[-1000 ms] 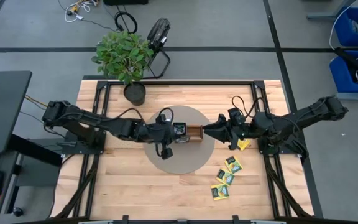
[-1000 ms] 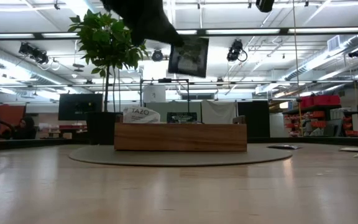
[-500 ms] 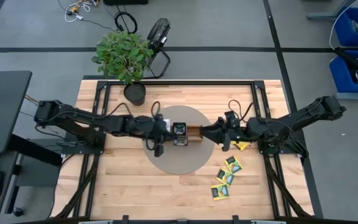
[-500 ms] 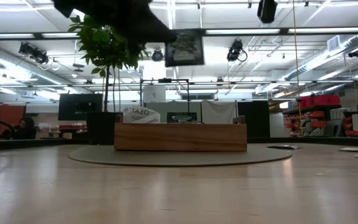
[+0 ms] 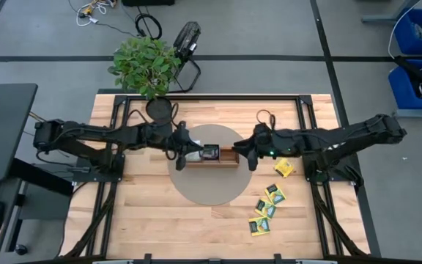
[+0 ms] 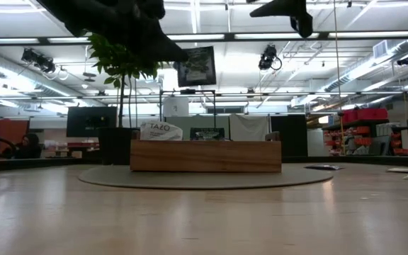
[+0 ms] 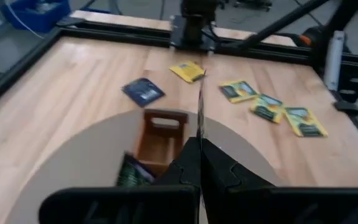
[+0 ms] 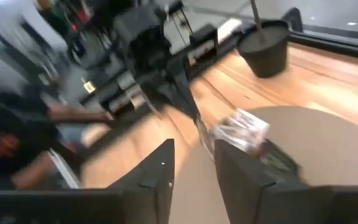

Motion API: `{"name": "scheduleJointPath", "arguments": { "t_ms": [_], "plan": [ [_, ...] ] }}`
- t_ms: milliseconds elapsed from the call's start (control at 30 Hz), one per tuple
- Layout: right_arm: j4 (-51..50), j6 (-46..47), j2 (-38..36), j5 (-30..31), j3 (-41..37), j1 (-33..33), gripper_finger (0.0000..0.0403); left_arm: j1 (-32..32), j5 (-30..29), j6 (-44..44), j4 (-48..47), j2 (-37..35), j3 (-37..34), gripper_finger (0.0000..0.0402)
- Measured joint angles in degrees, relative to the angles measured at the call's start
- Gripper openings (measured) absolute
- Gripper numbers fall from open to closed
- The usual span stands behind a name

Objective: Pick & Place Tea
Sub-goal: Put the blue tea bag into the middle section of the wooden organizer

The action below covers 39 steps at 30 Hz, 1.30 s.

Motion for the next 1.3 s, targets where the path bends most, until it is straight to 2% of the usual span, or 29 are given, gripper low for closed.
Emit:
{"name": "scheduleJointPath", "arguments": {
  "t_ms": [167, 400, 500, 767, 1133, 1300],
  "plan": [
    [-7.46, -6.21, 2.64, -4.80, 4.61, -3.22, 0.0077, 2.13, 0.83, 0.32, 5.32, 3.35, 0.07, 0.0002],
    [-8.40, -7.65, 4.70, -5.02, 4.66, -5.00, 0.0008, 2.66, 1.78, 1.06, 6.83, 9.75, 0.02, 0.0002],
    [-8.02, -7.44, 5.68, -5.09, 4.68, -4.97, 0.0008, 2.68, 1.72, 1.54, 9.21, 11.61, 0.02, 0.0002],
    [-6.36, -4.56, 6.49, -5.07, 4.68, -4.22, 0.0005, 3.38, -0.86, 4.79, 7.99, 13.26, 0.11, 0.0002],
    [-4.33, -2.31, 6.46, -4.94, 4.68, -3.71, 0.0006, 5.85, -0.87, 6.36, 6.90, 14.93, -0.09, 0.0002],
    [-4.40, -1.46, 6.44, -4.96, 4.68, -3.69, 0.0006, 5.77, -0.05, 5.09, 9.84, 17.38, 0.02, 0.0002]
  ]
}}
